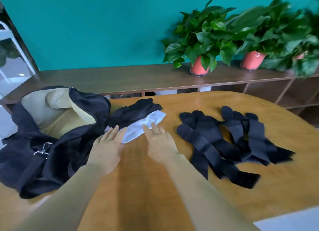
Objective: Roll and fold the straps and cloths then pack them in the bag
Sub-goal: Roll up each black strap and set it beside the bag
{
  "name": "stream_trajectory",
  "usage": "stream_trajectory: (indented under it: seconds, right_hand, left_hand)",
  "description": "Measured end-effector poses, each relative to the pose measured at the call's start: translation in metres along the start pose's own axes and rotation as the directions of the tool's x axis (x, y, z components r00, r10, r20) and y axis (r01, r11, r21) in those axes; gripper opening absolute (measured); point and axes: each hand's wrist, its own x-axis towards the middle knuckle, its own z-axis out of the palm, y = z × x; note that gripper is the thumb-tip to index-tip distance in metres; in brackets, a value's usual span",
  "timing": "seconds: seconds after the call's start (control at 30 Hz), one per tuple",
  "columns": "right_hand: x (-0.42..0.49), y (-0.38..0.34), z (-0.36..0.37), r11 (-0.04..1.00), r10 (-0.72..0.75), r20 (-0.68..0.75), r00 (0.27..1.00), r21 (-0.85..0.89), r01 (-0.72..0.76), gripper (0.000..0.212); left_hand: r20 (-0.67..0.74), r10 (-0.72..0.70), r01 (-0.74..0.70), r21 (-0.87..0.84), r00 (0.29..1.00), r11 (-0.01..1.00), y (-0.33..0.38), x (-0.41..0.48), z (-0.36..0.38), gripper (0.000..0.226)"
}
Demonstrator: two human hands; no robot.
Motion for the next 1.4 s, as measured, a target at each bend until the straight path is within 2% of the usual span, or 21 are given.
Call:
stream_trajectory:
  seconds: [0.17,0.3,0.47,0.67,0.8,0.93,1.07,1.23,1.4]
  right_hand:
    - [-0.082,0.029,-0.012,0.998,0.039,-0.164,0.986,0.052,-0.031,0.062]
    - [-0.125,0.074,-0.024,0.977,0.208,-0.304,0.930,0.110,-0.183,0.037]
    - [-0.144,0.122,-0.029,0.939,0.342,-0.288,0.894,0.062,-0.339,0.015]
    - [-0.137,0.145,-0.007,0.933,0.336,-0.220,0.916,-0.057,-0.356,0.038]
    - [-0.122,0.150,0.002,0.926,0.331,-0.237,0.913,-0.103,-0.362,0.048]
    - [-0.113,0.152,0.007,0.913,0.333,-0.282,0.900,-0.143,-0.383,0.047]
    - [-0.109,0.151,0.006,0.904,0.345,-0.363,0.865,-0.120,-0.411,0.034]
    - [-0.109,0.131,-0.001,0.883,0.390,-0.413,0.823,-0.083,-0.461,0.039]
    - [-0.116,0.086,-0.008,0.910,0.362,-0.392,0.846,-0.046,-0.411,0.039]
  left_hand:
    - [0.027,0.035,-0.035,-0.016,0.999,0.999,0.038,-0.039,-0.012,0.053]
    - [0.030,0.092,-0.092,0.028,0.995,0.995,0.070,-0.053,-0.017,0.052]
    - [0.032,0.176,-0.177,0.020,0.984,0.984,0.119,-0.052,-0.018,0.052]
    - [0.073,0.216,-0.220,0.045,0.974,0.975,0.165,-0.032,0.006,0.050]
    - [0.127,0.192,-0.200,0.057,0.973,0.978,0.168,-0.019,0.023,0.050]
    - [0.153,0.155,-0.163,0.039,0.976,0.986,0.157,-0.011,0.037,0.050]
    - [0.148,0.139,-0.146,0.039,0.979,0.988,0.146,-0.009,0.042,0.049]
    - [0.132,0.124,-0.130,0.035,0.983,0.991,0.137,-0.017,0.033,0.050]
    - [0.106,0.115,-0.117,0.012,0.988,0.993,0.119,-0.038,0.021,0.051]
